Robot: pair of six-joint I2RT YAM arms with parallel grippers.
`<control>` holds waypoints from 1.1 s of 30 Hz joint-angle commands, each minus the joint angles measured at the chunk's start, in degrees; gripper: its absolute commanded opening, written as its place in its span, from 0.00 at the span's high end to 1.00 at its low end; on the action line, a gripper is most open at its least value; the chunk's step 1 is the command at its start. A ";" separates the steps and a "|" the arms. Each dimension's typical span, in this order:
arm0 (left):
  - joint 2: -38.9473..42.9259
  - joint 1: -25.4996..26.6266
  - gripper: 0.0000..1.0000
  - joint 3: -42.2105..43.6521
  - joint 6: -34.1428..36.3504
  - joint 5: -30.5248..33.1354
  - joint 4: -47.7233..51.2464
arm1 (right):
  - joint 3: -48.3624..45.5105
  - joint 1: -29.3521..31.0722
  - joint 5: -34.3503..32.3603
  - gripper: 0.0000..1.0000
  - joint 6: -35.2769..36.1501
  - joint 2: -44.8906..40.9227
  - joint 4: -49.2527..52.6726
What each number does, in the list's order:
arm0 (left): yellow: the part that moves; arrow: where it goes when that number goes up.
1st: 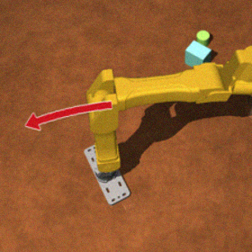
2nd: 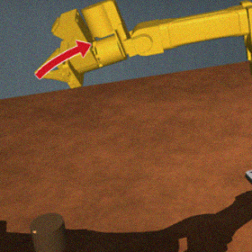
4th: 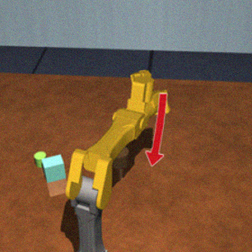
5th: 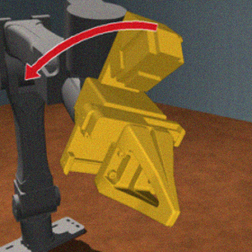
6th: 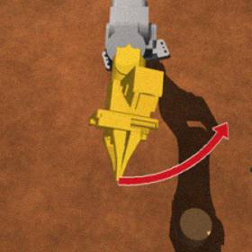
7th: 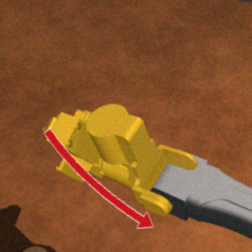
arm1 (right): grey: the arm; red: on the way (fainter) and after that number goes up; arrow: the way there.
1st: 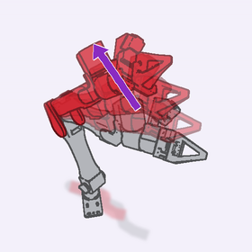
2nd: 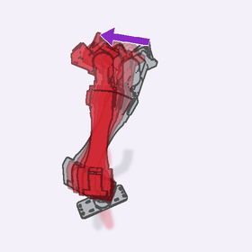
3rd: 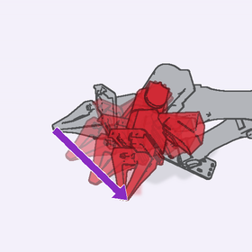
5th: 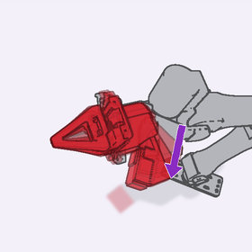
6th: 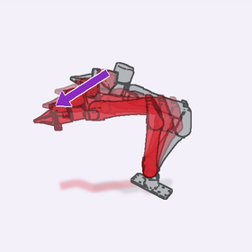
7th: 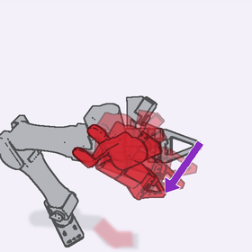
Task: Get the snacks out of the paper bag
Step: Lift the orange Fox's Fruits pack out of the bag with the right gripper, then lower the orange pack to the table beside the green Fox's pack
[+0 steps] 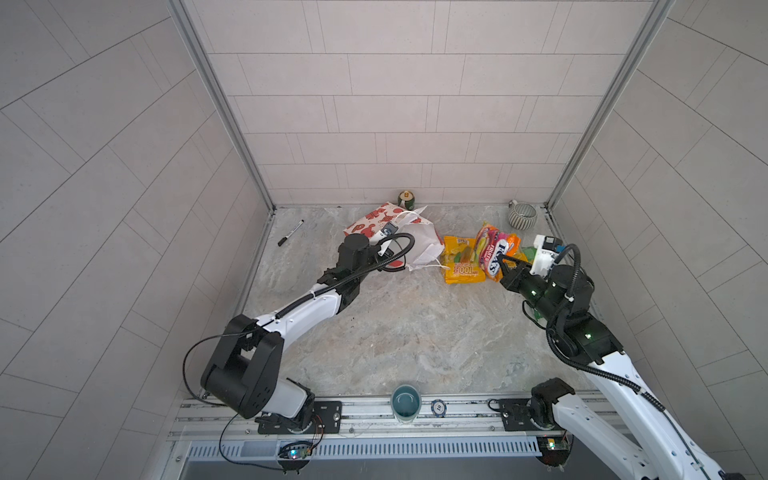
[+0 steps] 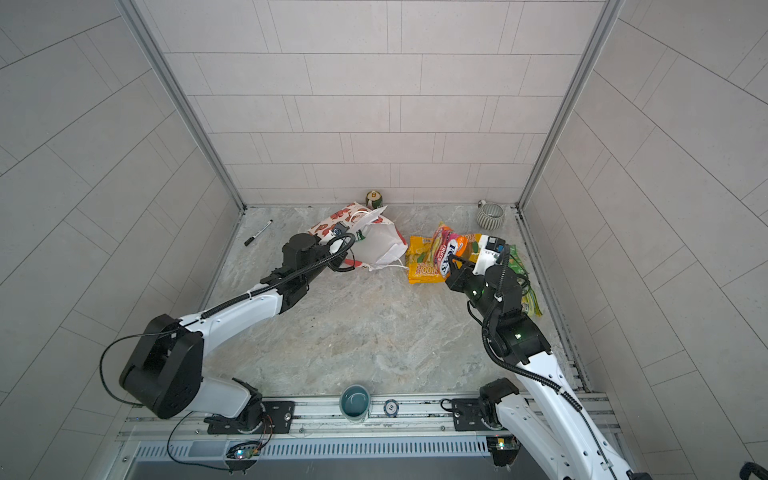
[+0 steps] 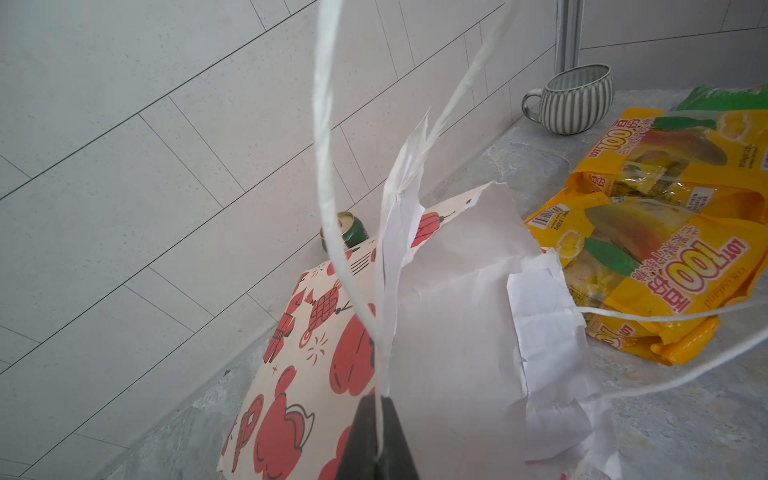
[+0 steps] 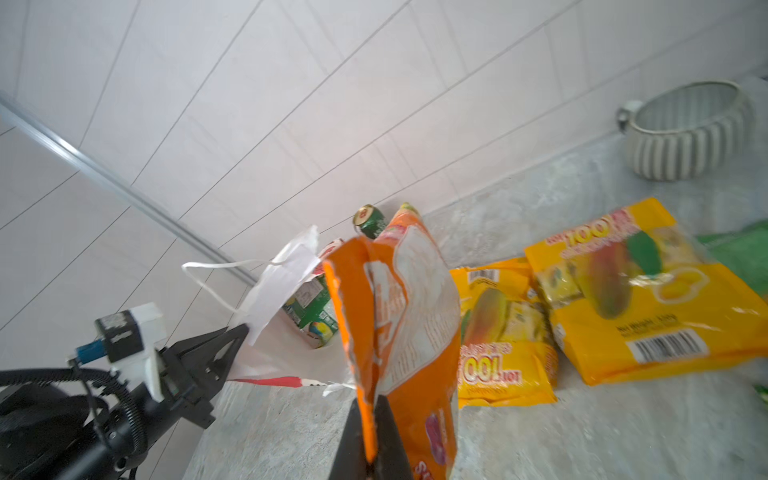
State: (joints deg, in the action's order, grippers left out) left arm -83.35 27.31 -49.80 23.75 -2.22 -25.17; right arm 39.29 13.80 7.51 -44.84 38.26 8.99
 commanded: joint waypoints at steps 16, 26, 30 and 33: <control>1.35 -1.03 1.00 1.18 -2.65 0.81 -3.01 | -15.64 -7.82 -8.88 1.00 -25.38 -13.11 11.39; 1.86 -1.03 1.00 1.46 -2.56 0.91 -3.04 | -18.92 -7.84 -12.34 1.00 -32.50 -11.92 9.63; 1.99 -1.03 1.00 1.50 -2.54 0.86 -2.97 | -19.71 -7.78 -12.32 1.00 -34.72 -11.85 9.87; 1.72 -1.04 1.00 1.55 -2.56 0.80 -3.22 | -19.87 -7.74 -13.33 1.00 -35.51 -12.44 11.01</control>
State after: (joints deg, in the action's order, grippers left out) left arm -83.13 26.74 -49.15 21.82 -1.85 -26.74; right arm 19.42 6.31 -3.73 -76.90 26.59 20.88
